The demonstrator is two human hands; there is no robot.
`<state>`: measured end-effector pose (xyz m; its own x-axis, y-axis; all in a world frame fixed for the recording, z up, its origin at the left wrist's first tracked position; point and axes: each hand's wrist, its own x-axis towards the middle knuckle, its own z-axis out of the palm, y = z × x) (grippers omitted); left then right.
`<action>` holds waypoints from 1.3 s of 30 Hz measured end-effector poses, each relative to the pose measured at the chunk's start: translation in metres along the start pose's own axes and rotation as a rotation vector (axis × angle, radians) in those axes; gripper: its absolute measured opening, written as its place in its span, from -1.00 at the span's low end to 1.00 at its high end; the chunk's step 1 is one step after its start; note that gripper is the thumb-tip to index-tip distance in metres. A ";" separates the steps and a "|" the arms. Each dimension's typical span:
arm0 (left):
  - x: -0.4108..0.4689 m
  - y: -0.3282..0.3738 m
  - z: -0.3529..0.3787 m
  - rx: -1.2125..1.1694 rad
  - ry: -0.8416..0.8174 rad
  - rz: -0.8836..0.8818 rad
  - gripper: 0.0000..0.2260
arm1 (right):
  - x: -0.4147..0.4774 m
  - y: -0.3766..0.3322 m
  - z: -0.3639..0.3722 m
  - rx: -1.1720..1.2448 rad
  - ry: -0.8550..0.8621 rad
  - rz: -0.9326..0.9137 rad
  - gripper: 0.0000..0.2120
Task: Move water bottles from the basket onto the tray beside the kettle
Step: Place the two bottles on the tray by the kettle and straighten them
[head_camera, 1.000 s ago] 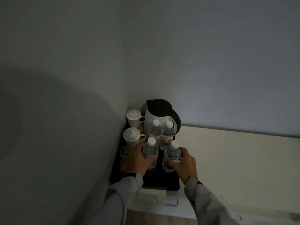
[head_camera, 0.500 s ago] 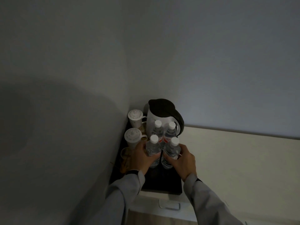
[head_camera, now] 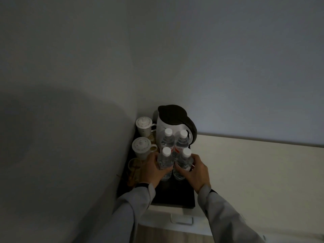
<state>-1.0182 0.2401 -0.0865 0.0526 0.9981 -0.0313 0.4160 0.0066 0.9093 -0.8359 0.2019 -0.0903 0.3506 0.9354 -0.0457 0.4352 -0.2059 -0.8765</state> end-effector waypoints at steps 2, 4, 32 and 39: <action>0.000 -0.002 -0.003 -0.020 -0.021 -0.007 -0.51 | -0.001 0.001 -0.001 0.003 0.001 -0.010 -0.39; -0.001 -0.003 -0.006 -0.024 -0.030 0.010 -0.51 | -0.003 0.002 -0.002 -0.029 0.006 -0.037 -0.36; 0.032 -0.015 -0.006 -0.064 -0.177 0.113 -0.41 | 0.022 -0.007 -0.020 -0.118 -0.105 -0.225 -0.38; 0.033 -0.015 -0.006 -0.055 -0.169 0.128 -0.41 | 0.023 -0.011 -0.026 -0.092 -0.193 -0.280 -0.35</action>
<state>-1.0286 0.2734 -0.0986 0.2553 0.9666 0.0208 0.3465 -0.1116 0.9314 -0.8113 0.2185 -0.0690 0.0480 0.9946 0.0925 0.5684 0.0489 -0.8213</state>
